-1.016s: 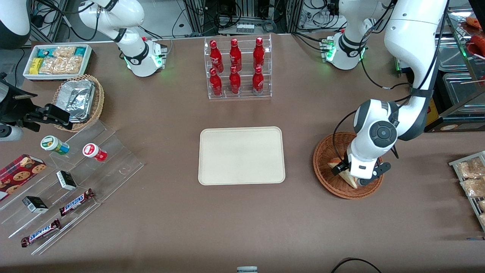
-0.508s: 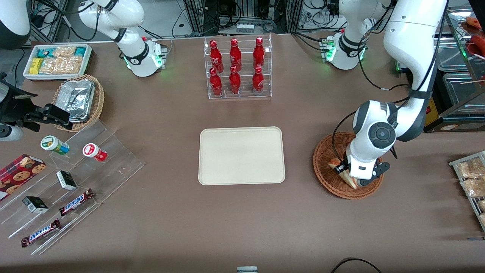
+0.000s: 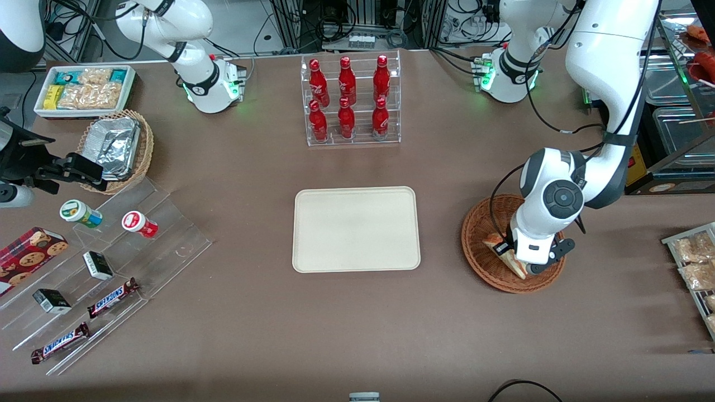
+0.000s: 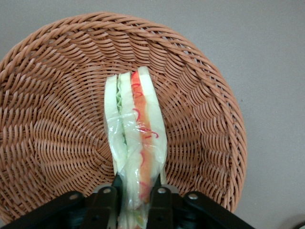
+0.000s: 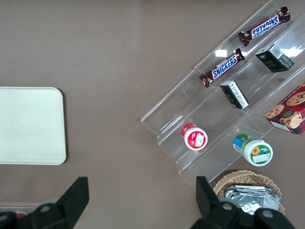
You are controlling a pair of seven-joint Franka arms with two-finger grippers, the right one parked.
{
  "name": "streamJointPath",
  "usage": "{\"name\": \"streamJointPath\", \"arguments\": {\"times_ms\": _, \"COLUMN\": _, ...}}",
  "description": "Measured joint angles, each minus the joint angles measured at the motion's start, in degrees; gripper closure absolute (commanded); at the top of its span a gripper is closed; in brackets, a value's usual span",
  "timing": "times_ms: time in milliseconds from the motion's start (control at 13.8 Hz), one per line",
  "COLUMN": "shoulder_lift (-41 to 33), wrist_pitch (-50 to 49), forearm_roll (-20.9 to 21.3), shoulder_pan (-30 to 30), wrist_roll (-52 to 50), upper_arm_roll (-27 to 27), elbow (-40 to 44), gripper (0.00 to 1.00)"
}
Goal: Place sandwich from basket to tray
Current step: 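Lower the left gripper and close it on the wrapped sandwich, then lift the sandwich and carry it over the cream tray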
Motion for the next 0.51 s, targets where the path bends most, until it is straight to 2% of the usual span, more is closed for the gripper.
{"name": "streamJointPath", "arguments": {"times_ms": 218, "shoulder_lift": -0.8, "wrist_pitch": -3.4, "forearm_roll": 0.0, "shoulder_pan": 0.0, "wrist_roll": 0.0, "upper_arm_roll": 0.0, "elbow": 1.7, "gripper": 1.0}}
{"name": "streamJointPath", "arguments": {"times_ms": 508, "shoulder_lift": -3.1, "wrist_pitch": -19.0, "forearm_roll": 0.0, "shoulder_pan": -0.2, "wrist_roll": -0.1, "upper_arm_roll": -1.3, "elbow": 9.6, "gripper": 1.0}}
